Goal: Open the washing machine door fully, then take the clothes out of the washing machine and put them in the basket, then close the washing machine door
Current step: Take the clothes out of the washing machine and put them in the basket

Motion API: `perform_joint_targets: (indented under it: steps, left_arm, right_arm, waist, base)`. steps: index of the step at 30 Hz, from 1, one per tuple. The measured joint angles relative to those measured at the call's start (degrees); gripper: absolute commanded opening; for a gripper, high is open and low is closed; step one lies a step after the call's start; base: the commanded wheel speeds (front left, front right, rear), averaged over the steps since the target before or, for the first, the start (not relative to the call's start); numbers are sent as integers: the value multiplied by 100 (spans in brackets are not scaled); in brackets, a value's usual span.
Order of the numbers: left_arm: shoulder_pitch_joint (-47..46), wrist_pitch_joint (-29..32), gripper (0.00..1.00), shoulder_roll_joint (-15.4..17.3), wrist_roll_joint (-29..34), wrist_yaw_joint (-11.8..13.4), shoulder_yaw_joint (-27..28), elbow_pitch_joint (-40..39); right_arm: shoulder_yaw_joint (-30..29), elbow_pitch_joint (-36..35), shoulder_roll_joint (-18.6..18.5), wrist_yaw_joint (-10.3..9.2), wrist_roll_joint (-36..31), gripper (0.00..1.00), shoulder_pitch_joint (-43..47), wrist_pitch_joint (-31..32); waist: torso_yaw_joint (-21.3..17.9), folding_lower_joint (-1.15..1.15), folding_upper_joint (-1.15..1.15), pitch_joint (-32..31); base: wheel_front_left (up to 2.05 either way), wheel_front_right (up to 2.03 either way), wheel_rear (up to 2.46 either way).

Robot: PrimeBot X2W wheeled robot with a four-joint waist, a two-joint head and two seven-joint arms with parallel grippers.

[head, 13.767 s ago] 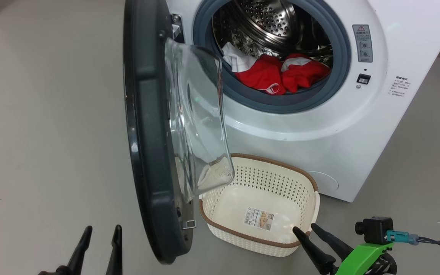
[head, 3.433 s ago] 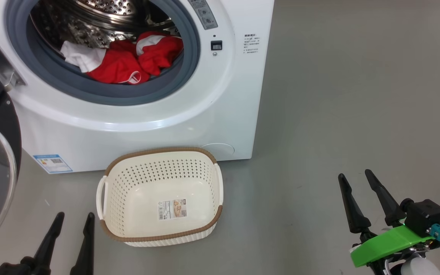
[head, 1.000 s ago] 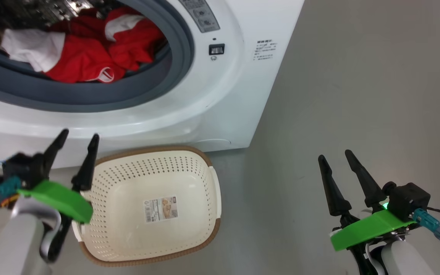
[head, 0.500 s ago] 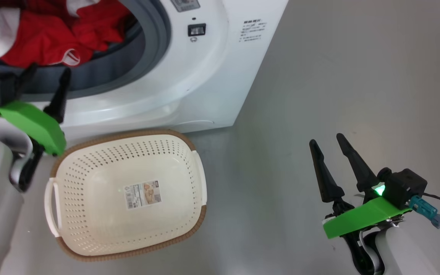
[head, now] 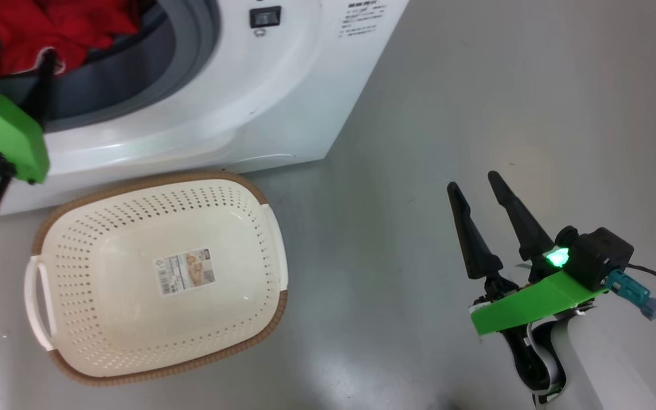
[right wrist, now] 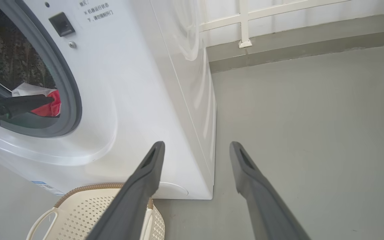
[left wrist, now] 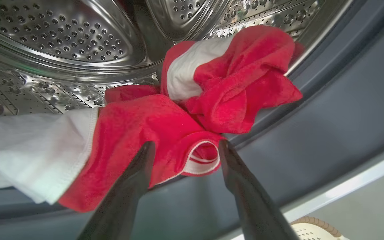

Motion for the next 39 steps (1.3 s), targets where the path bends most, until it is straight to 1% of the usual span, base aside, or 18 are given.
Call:
perform_joint_targets:
  steps: [5, 9, 14, 18, 19, 20, 21, 22, 25, 31, 37, 39]
  left_arm:
    - [-348, -40, 100, 165, -36, 0, -212, 357]
    - [-485, -5, 100, 185, -44, 0, -502, 512]
    - [-664, -15, 100, 236, -123, 0, -736, 689]
    - [-806, -178, 100, 313, -154, 0, -840, 849]
    - [-827, -224, 96, 325, -172, 0, -858, 884]
    - [-841, -266, 49, 326, -172, 0, -878, 918]
    - [-853, -278, 27, 324, -179, 0, -901, 954]
    - [-871, -304, 0, 321, -204, 0, -924, 993]
    - [-903, -334, 0, 315, -355, 0, -951, 1069]
    - [-899, -608, 0, 236, -659, 0, -887, 1092]
    - [-761, -721, 0, 119, -978, 0, -609, 964]
    - [-651, -721, 0, 110, -1102, 0, -397, 780]
  right_arm:
    - [-14, -73, -1, 0, 101, 100, -79, 0]
    - [-34, -100, 0, 0, 125, 100, -79, 0]
    - [-25, -127, 1, 1, 142, 100, -82, 0]
    - [1, -164, 1, 1, 190, 100, -83, 0]
    - [9, -177, 1, 0, 190, 100, -83, 0]
    - [13, -183, 1, 0, 190, 100, -83, 0]
    - [14, -188, 2, 0, 190, 100, -83, 0]
    - [14, -194, 2, 1, 191, 100, -83, 0]
    - [13, -204, 2, 1, 190, 100, -83, 0]
    - [-27, -211, 2, 0, 190, 100, -82, 0]
    - [-77, -185, 3, 1, 187, 100, -78, 0]
    - [-90, -163, 3, 0, 182, 100, -76, 0]
  waist:
    - [-149, 0, 0, 142]
    - [-239, 0, 0, 259]
    - [-335, 0, 0, 367]
    - [-398, 0, 0, 417]
    - [-412, 0, 0, 423]
    - [-421, 0, 0, 428]
    - [-427, 0, 0, 430]
    - [-430, 0, 0, 430]
    - [-430, 0, 0, 425]
    - [-390, 0, 0, 366]
    - [-308, 0, 0, 194]
    - [-272, 0, 0, 127]
  base:
    - [0, 0, 0]
    - [0, 0, 0]
    - [0, 0, 0]
    - [0, 0, 0]
    - [0, 0, 0]
    - [0, 0, 0]
    - [0, 0, 0]
    - [0, 0, 0]
    - [0, 0, 0]
    - [0, 0, 0]
    - [0, 0, 0]
    - [0, 0, 0]
